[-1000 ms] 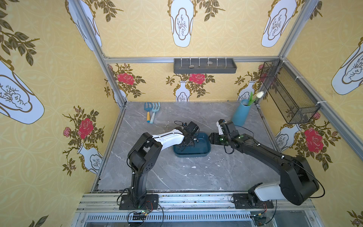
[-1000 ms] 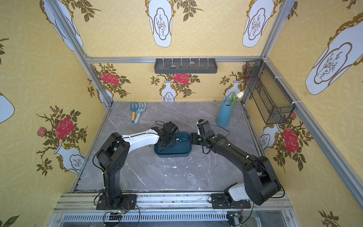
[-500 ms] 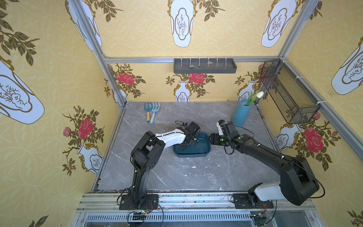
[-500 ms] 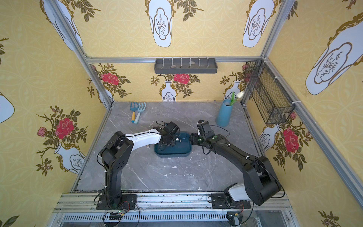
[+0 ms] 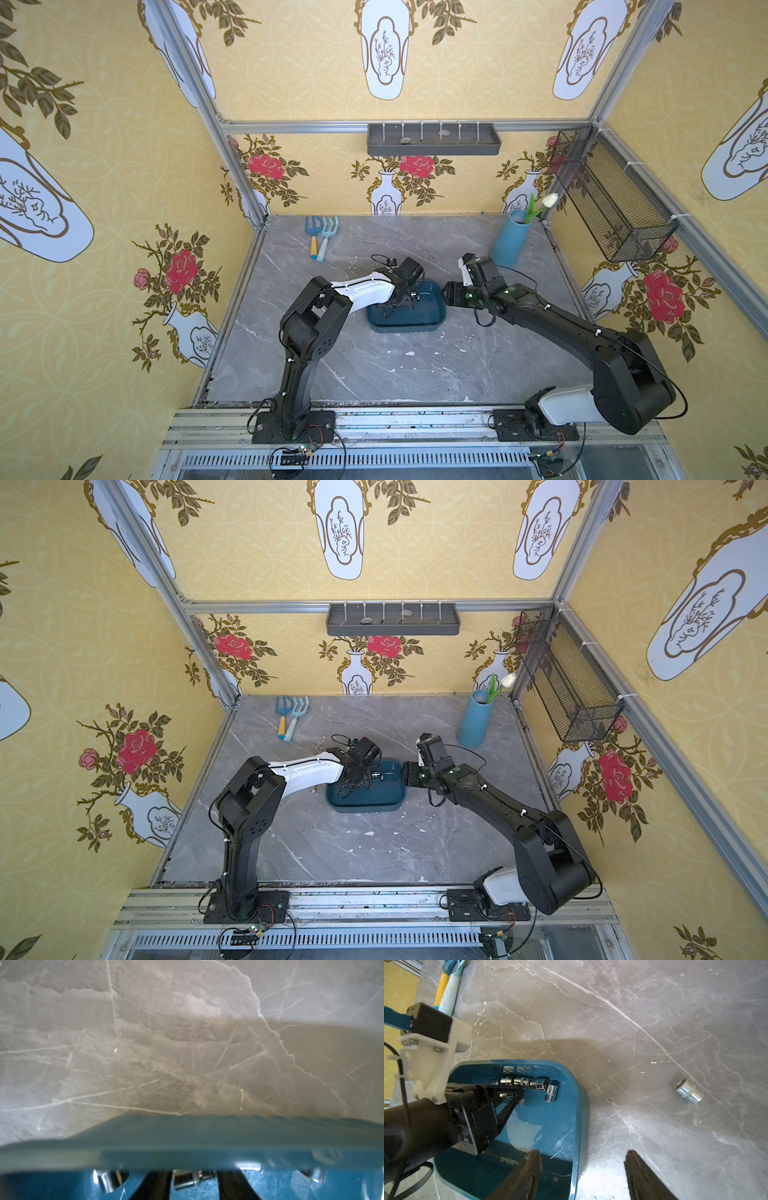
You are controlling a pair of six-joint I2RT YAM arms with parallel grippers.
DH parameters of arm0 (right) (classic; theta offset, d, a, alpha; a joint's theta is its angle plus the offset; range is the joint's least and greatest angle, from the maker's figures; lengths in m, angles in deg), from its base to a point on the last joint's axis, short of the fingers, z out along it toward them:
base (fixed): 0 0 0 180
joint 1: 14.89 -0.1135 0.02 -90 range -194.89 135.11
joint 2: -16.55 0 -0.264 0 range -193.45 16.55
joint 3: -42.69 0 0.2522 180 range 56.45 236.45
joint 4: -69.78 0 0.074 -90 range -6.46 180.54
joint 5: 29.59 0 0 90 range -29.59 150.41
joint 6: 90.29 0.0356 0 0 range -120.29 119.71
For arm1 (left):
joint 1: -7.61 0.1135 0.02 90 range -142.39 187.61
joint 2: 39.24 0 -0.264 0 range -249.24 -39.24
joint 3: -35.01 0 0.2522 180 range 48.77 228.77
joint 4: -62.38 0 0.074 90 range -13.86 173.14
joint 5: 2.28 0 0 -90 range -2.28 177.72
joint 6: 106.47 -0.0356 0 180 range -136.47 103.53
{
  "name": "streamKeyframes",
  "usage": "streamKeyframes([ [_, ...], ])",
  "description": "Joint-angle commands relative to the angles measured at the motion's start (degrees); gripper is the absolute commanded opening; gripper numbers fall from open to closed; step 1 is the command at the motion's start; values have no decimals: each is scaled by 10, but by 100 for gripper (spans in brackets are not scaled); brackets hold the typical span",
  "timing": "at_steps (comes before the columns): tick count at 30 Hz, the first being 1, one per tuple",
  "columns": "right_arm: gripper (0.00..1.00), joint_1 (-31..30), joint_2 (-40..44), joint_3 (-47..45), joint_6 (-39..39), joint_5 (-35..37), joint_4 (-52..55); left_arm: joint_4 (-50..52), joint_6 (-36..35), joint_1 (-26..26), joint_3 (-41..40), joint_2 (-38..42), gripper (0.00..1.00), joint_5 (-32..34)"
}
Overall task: Take out the socket from the storage box
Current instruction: Pick up the socket head from the storage box, then place the socket head at the center of the board.
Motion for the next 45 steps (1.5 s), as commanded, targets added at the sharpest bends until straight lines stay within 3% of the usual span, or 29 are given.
streamKeyframes([
  [1, 69, -1, 5, 0, -6, 2, -14, -10, -2, 0, -1, -7, 36, 4],
  [16, 69, -1, 6, 0, -7, 5, -12, -23, -19, 0, -28, 36, 29, -29],
  [28, 69, -1, 3, -3, -2, 2, -16, 15, -45, 3, -62, 166, 28, -20],
  [36, 69, -5, -1, -3, 1, 0, -19, 40, -53, 65, -92, 236, 29, 1],
  [45, 69, -6, -5, -5, 2, 1, -19, 2, -58, 168, -166, 244, 28, -9],
])
